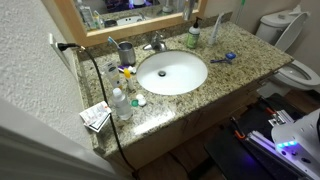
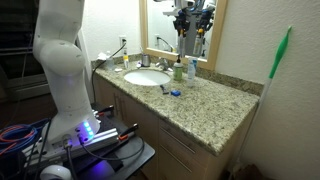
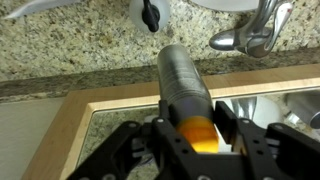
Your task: Move the long bottle to the right side of the sink counter
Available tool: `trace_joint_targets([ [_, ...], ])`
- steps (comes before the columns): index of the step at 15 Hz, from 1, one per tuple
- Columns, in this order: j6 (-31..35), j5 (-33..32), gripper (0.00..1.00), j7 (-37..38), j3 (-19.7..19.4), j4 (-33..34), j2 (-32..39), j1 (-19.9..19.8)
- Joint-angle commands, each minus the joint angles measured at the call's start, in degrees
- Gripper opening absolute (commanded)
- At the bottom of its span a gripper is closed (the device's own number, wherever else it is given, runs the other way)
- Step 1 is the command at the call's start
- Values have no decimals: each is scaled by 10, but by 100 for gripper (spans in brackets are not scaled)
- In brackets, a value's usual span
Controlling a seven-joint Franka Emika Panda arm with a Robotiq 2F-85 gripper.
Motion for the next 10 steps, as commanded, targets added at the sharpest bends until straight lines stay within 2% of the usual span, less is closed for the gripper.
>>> trace_joint_targets([
  [1, -66, -53, 24, 49, -23, -19, -94, 5],
  [5, -128, -138, 24, 136, -54, -39, -189, -11],
  [7, -150, -148, 24, 163, -79, -60, -230, -28],
  [10, -152, -126, 24, 184, -128, -116, -271, -62],
])
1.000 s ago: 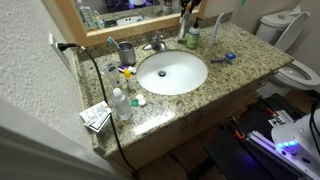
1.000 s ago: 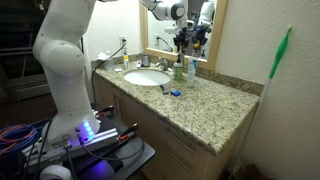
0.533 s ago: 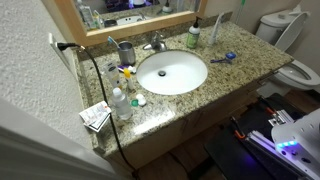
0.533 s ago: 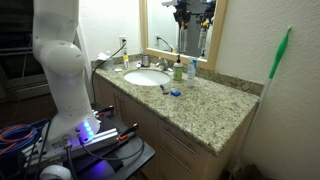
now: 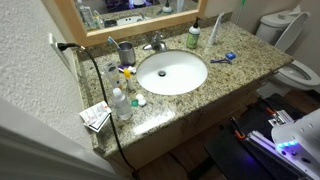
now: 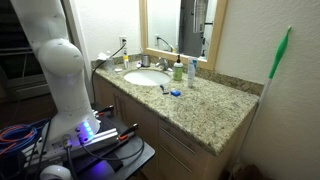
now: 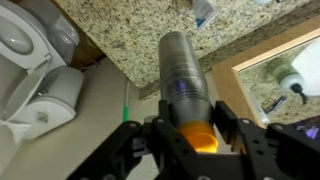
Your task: Move the long bottle to the right side of the sink counter
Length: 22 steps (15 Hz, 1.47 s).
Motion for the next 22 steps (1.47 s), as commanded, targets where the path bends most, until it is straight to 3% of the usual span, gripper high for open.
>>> trace_joint_targets([
  [1, 9, 22, 24, 26, -29, -87, -51, -60],
  [5, 69, 78, 24, 31, -76, -180, -43, -119],
  [8, 143, 109, 24, 37, -85, -231, -10, -138],
  [13, 250, 104, 24, 82, -64, -275, 57, -125],
  [22, 304, 86, 24, 184, -67, -277, 163, -105],
])
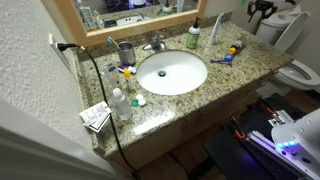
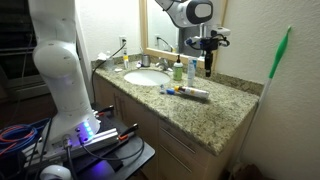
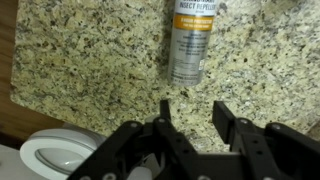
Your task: Move the long bottle to the right side of the sink counter
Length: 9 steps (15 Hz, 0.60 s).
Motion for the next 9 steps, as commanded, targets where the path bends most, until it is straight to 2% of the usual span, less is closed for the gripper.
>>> trace_joint_targets([
  [1, 26, -1, 24, 24, -6, -4, 18, 5],
  [2, 32, 3, 24, 28, -5, -7, 20, 6],
  [3, 37, 8, 59, 31, -4, -8, 20, 6],
  [4, 38, 23, 75, 24, 0, -8, 19, 4],
  [8, 50, 142, 99, -35, 21, -20, 13, -7],
  [9, 49, 165, 100, -49, 24, -23, 11, -8],
])
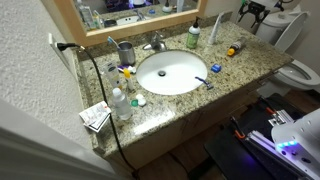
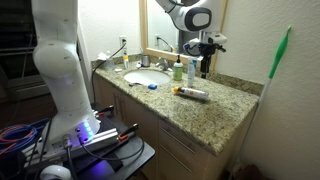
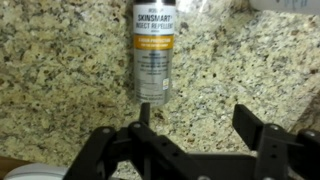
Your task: Move the long bottle to the right side of the sink counter
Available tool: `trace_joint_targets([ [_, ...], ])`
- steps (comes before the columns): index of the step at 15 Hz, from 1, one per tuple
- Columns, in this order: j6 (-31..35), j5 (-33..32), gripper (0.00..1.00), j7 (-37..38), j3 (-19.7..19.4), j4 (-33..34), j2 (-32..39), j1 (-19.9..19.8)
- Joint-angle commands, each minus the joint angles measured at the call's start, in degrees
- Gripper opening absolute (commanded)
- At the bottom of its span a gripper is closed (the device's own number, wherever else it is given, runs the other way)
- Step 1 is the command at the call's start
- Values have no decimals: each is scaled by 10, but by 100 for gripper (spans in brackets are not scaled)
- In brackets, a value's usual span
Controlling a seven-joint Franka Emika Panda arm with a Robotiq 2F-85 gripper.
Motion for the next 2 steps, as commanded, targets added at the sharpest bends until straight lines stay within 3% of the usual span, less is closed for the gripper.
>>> trace_joint_targets([
  [1, -2, 24, 90, -13, -1, 1, 1, 2],
  [2, -2, 39, 96, -22, 1, 0, 1, 2],
])
